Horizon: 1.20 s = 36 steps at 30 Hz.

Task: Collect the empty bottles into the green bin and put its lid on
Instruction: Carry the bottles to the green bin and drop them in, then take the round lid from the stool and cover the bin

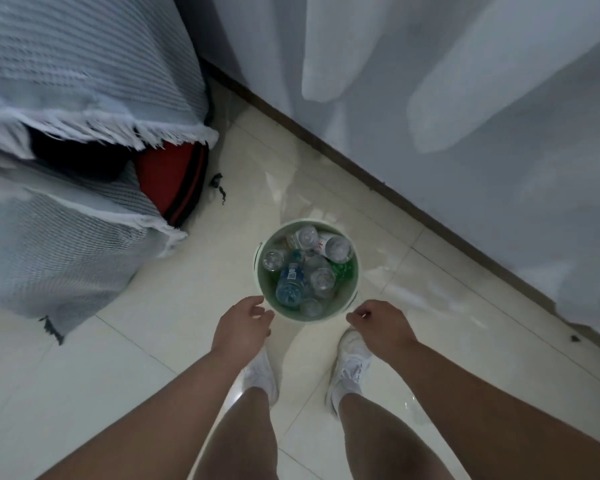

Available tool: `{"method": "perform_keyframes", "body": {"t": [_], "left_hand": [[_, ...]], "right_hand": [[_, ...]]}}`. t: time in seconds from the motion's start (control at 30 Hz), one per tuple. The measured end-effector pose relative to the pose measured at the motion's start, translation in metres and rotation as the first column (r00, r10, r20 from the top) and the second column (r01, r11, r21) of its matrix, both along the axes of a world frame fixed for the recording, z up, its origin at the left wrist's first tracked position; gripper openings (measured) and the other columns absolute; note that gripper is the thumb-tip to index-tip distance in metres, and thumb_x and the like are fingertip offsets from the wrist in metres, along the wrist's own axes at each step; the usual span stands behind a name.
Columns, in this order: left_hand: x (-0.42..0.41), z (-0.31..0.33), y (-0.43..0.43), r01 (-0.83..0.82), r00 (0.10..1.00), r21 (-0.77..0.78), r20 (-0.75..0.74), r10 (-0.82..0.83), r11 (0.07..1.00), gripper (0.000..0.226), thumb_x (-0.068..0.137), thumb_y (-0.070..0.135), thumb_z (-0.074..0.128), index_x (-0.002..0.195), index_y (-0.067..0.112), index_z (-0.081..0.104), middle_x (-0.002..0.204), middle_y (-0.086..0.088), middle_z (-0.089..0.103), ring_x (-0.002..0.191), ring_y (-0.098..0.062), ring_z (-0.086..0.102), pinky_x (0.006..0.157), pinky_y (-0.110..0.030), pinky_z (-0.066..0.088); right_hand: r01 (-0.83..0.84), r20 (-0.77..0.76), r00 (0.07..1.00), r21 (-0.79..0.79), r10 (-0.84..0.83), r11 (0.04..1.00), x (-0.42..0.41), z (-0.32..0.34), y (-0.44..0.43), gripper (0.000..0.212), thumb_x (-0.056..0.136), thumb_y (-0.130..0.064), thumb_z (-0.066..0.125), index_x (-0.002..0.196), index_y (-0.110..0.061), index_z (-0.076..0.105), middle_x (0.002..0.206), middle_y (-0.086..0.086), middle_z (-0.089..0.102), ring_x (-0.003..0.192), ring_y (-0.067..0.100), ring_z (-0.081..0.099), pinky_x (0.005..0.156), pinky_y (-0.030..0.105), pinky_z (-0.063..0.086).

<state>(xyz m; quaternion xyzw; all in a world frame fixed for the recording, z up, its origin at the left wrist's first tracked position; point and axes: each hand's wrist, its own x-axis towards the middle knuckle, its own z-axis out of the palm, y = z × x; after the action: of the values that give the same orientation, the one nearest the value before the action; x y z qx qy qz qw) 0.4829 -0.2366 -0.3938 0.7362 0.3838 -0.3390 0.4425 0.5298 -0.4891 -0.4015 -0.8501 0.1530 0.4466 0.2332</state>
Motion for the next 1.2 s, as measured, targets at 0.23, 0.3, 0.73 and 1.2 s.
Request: {"method": "perform_keyframes", "body": {"t": [0.23,0.3,0.73,1.2], "left_hand": [[-0.063,0.166,0.029,-0.192,0.981,-0.041,0.006,0.193,0.980,0.014,0.096,0.030,0.062,0.105,0.025,0.072,0.095,0.001,0.076,0.073,-0.017,0.075,0.062,-0.034,0.058],[-0.083,0.213,0.030,-0.256,0.966,-0.031,0.018,0.256,0.966,0.013,0.097,0.032,0.061,0.100,0.025,0.072,0.095,-0.003,0.077,0.075,-0.021,0.074,0.061,-0.033,0.056],[-0.215,0.389,0.015,-0.545,0.830,-0.077,0.088,0.551,0.835,0.019,0.098,0.038,0.059,0.104,0.025,0.072,0.099,0.002,0.078,0.086,-0.024,0.076,0.064,-0.033,0.059],[-0.278,0.394,0.139,-0.561,0.814,-0.127,0.096,0.573,0.818,0.021,0.100,0.035,0.056,0.107,0.023,0.071,0.104,-0.003,0.076,0.092,-0.028,0.073,0.071,-0.036,0.059]], "right_hand": [[-0.171,0.026,0.985,0.057,0.169,0.984,-0.026,0.164,-0.016,0.017,0.093,-0.031,0.059,0.079,-0.025,0.065,0.086,-0.003,0.067,0.079,0.015,0.061,0.069,0.025,0.039],[-0.229,0.028,0.973,0.056,0.228,0.972,-0.032,0.211,-0.023,0.018,0.095,-0.032,0.058,0.086,-0.021,0.069,0.090,-0.001,0.069,0.083,0.016,0.063,0.072,0.026,0.044],[-0.226,0.019,0.974,0.128,0.226,0.966,-0.035,0.382,-0.051,0.020,0.098,-0.024,0.058,0.097,-0.009,0.071,0.080,0.007,0.068,0.057,0.016,0.057,0.048,0.026,0.045],[0.083,0.000,0.996,0.160,-0.084,0.984,-0.098,0.404,0.032,0.017,0.099,-0.020,0.058,0.099,-0.006,0.068,0.087,0.015,0.066,0.060,0.023,0.059,0.050,0.030,0.049]]}}
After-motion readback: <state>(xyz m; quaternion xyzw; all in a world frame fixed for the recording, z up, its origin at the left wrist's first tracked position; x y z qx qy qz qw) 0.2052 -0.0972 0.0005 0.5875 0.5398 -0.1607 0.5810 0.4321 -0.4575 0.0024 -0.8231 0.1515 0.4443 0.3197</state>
